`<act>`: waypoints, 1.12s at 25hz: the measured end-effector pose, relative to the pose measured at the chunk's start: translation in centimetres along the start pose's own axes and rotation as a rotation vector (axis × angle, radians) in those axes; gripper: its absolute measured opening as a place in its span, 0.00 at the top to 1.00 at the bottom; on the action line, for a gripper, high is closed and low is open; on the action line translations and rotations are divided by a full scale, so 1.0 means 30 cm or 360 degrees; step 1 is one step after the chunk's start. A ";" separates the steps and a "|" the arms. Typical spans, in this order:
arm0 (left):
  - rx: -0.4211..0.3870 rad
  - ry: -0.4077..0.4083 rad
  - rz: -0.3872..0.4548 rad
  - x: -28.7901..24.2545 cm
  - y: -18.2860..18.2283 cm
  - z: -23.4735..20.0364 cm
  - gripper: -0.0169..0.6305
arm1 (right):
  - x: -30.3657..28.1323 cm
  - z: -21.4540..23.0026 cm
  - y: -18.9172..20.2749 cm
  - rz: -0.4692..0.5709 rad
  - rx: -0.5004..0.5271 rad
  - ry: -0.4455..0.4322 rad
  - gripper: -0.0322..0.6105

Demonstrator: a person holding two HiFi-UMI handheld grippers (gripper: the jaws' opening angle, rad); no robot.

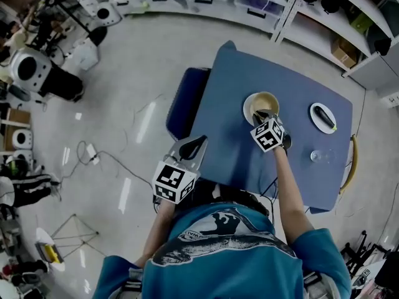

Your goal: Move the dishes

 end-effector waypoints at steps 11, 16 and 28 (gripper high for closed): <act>0.0001 0.0009 0.0009 0.011 0.010 -0.028 0.95 | 0.050 -0.021 -0.109 0.0116 0.0117 -0.0002 0.93; 0.0009 0.0002 0.0014 0.027 0.009 -0.037 0.95 | 0.034 -0.028 -0.248 0.0184 0.0239 -0.0038 0.93; 0.0064 -0.0130 0.0003 0.105 0.047 -0.140 0.95 | -0.187 -0.095 -0.454 0.0115 0.0427 -0.0243 0.92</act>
Point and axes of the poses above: the fingertips, and each gripper's own axes: x backward along the fingers, z to its right, y out of its underside, the point moved 3 cm from there along x, backward along the fingers, and after that the axes turned 8 degrees about -y, right-handed, at the moved point
